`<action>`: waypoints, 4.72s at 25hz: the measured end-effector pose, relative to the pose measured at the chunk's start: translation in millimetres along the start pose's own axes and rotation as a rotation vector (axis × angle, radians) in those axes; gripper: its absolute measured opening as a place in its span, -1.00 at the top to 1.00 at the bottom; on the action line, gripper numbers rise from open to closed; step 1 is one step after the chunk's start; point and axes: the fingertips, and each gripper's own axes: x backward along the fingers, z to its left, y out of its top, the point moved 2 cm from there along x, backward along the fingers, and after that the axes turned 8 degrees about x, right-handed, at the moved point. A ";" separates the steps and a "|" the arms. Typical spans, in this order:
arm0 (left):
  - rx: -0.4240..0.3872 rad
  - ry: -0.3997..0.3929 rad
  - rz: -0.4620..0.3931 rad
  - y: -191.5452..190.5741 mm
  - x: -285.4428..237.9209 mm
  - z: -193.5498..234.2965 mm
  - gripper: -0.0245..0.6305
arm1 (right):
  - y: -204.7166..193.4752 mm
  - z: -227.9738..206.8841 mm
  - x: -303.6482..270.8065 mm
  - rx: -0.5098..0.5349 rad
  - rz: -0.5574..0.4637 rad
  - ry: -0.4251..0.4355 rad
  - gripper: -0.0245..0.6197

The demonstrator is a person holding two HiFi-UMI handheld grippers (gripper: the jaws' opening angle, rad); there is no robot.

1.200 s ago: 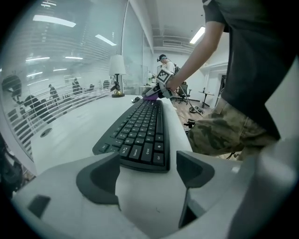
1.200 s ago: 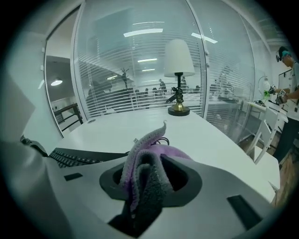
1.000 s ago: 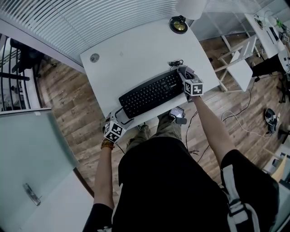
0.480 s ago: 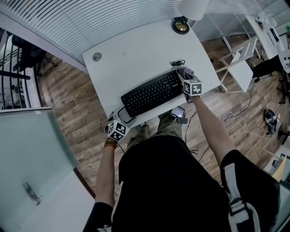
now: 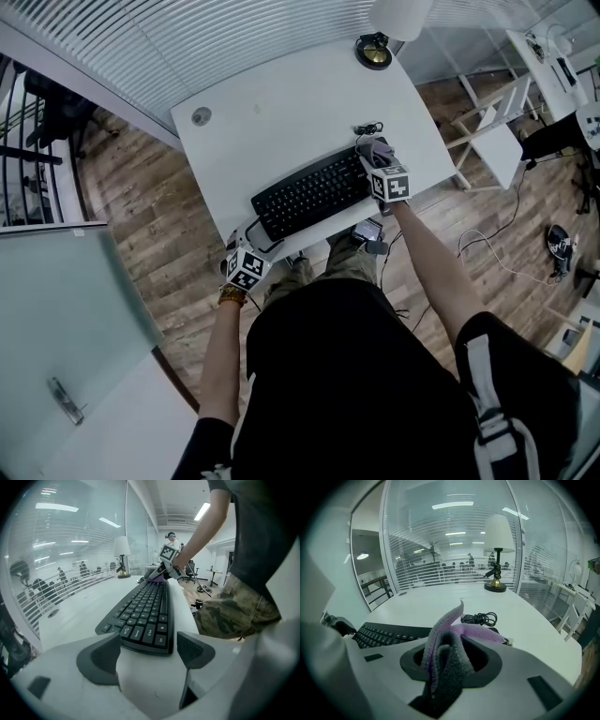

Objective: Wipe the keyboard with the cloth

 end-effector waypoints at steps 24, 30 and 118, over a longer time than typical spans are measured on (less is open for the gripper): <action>0.037 0.005 -0.029 2.3 -0.3 -1.7 -0.25 | 7.6 72.9 -4.7 0.042 0.025 0.105 0.56; 0.038 0.002 -0.018 2.0 -1.1 -0.8 -0.25 | 9.9 103.2 -8.6 0.073 0.026 0.141 0.56; 0.027 0.022 0.000 2.6 -1.5 0.4 -0.22 | 12.1 -39.1 46.8 0.052 -0.090 0.057 0.52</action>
